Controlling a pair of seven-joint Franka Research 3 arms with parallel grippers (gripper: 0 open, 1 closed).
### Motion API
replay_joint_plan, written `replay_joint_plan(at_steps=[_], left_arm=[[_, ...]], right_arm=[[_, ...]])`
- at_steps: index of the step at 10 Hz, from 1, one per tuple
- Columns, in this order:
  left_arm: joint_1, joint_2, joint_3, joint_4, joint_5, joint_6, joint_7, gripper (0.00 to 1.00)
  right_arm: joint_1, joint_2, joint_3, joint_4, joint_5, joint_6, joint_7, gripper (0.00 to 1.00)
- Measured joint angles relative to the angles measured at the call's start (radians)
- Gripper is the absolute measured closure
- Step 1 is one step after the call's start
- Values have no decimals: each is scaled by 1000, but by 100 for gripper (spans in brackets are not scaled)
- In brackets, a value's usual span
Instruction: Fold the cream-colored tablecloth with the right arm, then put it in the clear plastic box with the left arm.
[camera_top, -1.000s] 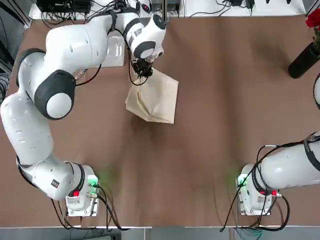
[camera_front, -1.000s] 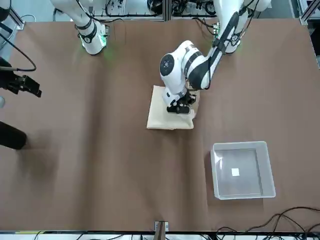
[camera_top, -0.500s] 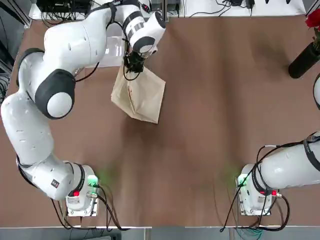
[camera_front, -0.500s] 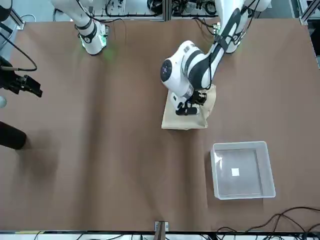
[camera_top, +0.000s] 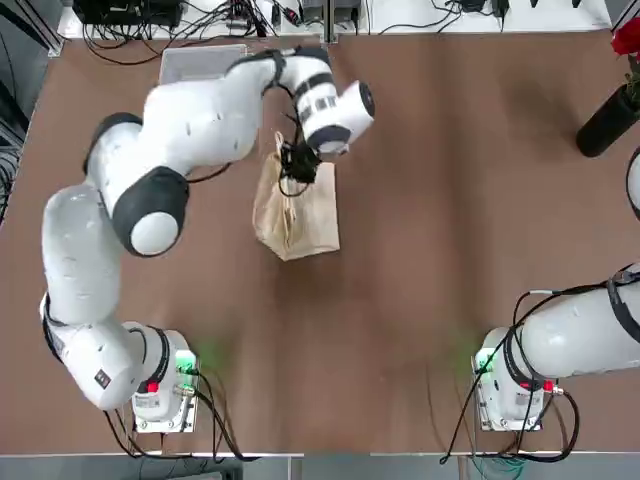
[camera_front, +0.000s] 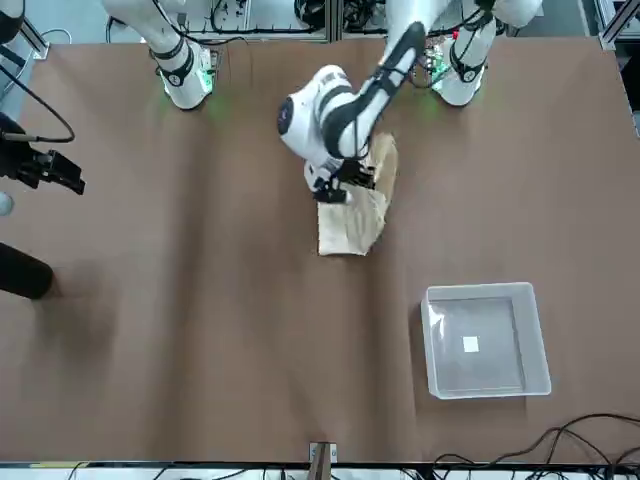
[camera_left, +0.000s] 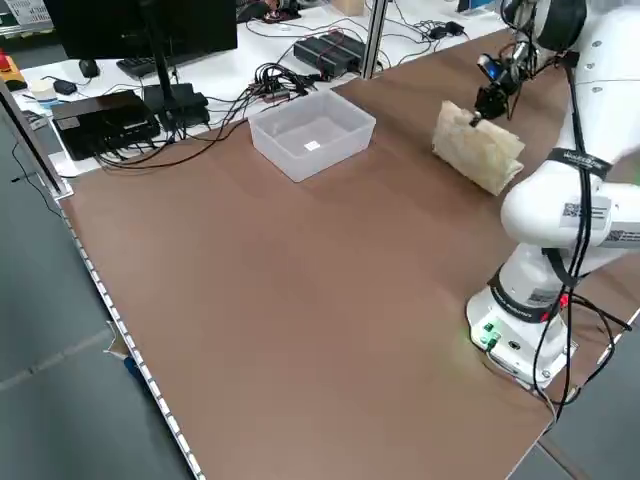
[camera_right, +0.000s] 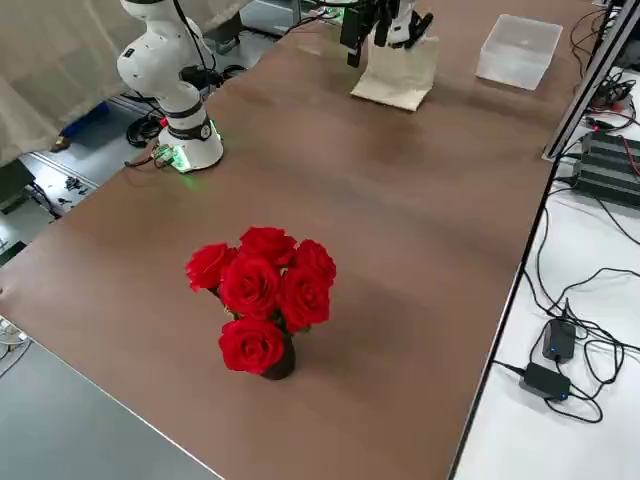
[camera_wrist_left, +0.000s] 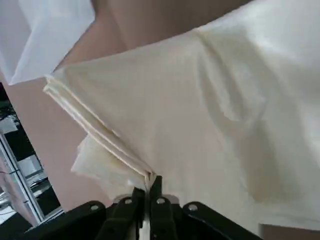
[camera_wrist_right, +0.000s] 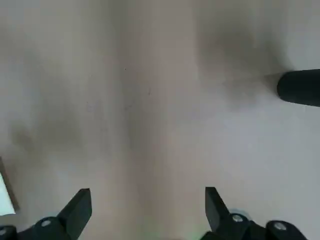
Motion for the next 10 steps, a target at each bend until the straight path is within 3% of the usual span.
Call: replay_joint_plan(at_steps=[3,6,10], left_arm=[[-6,63,2,87,0,17,0,93],[-6,88,3,117,-1,185,-15,93],[-9,104,2,118,-4,327,-61,93]], right_arm=[[0,0,0,0,0,0,0,0],[0,0,0,0,0,3,0,0],[0,0,-2,-1,0,8,0,0]])
